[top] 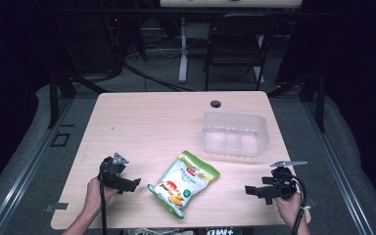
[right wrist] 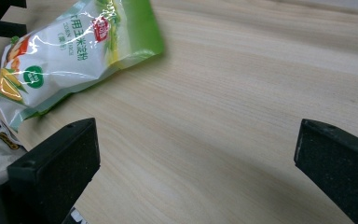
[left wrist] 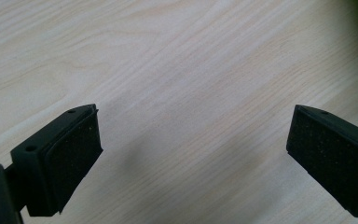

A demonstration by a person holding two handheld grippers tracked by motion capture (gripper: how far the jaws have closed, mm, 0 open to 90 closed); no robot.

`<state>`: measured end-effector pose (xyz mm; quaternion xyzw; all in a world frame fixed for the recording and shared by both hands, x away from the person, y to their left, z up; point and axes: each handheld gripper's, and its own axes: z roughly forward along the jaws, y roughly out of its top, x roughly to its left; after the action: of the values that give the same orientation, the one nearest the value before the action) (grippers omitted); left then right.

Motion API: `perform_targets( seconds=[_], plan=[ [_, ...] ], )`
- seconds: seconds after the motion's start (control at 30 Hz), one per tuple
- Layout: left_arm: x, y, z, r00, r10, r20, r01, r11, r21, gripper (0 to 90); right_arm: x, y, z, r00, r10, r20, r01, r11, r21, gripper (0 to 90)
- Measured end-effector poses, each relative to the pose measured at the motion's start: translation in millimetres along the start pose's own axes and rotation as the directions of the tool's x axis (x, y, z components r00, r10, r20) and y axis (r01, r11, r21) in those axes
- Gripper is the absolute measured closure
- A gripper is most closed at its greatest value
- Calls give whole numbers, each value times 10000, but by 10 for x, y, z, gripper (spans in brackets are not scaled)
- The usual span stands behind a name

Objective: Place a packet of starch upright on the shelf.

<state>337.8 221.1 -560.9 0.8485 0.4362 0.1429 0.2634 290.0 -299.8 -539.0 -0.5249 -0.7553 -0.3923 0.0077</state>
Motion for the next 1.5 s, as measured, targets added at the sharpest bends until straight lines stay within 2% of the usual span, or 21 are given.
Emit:
perform_targets(
  seconds=[0.23, 0.6, 0.67, 0.8, 0.87, 0.97, 1.17, 1.23, 1.33, 1.5],
  plan=[
    [-37, 12, 18, 9998, 138, 166, -136, 9999, -76, 30, 19, 9, 17, 9999, -70, -155, 70, 10000, -3, 0],
    [-63, 13, 5, 9997, 225, -63, -225, 9997, -84, 32, 71, 48, 70, 9978, 42, -663, -33, 9999, 136, 5],
    [-52, -2, 0, 9997, 219, -57, -219, 9998, -35, 33, 105, 82, 85, 9961, 26, -879, -15, 9999, 123, 28],
    [-39, -17, -22, 9998, 191, -39, -192, 9997, -131, 35, 174, 126, 131, 9948, -79, -1020, 113, 9994, 332, 43],
    [-39, -15, -24, 9998, 177, 10, -177, 9997, -159, 35, 190, 134, 151, 9942, -36, -1075, 65, 9996, 272, 48],
    [-55, 4, -29, 9997, 261, 24, -260, 9995, -199, 35, 252, 183, 256, 9923, -152, -1230, 222, 9982, 557, 45],
    [-58, 2, -10, 9994, 341, 72, -340, 9994, -91, 35, 290, 278, 403, 9887, -6, -1501, 133, 9964, 837, 46],
    [-56, 2, -14, 9994, 332, 45, -332, 9994, -112, 36, 294, 324, 455, 9875, 51, -1576, 98, 9955, 937, 60],
    [-72, 7, -16, 9992, 377, 106, -376, 9992, -120, 36, 288, 372, 525, 9870, 227, -1591, -59, 9944, 1055, 146],
    [-82, 13, -17, 9989, 454, 108, -453, 9989, -120, 36, 272, 428, 627, 9861, 434, -1606, -232, 9918, 1256, 148]
  ],
)
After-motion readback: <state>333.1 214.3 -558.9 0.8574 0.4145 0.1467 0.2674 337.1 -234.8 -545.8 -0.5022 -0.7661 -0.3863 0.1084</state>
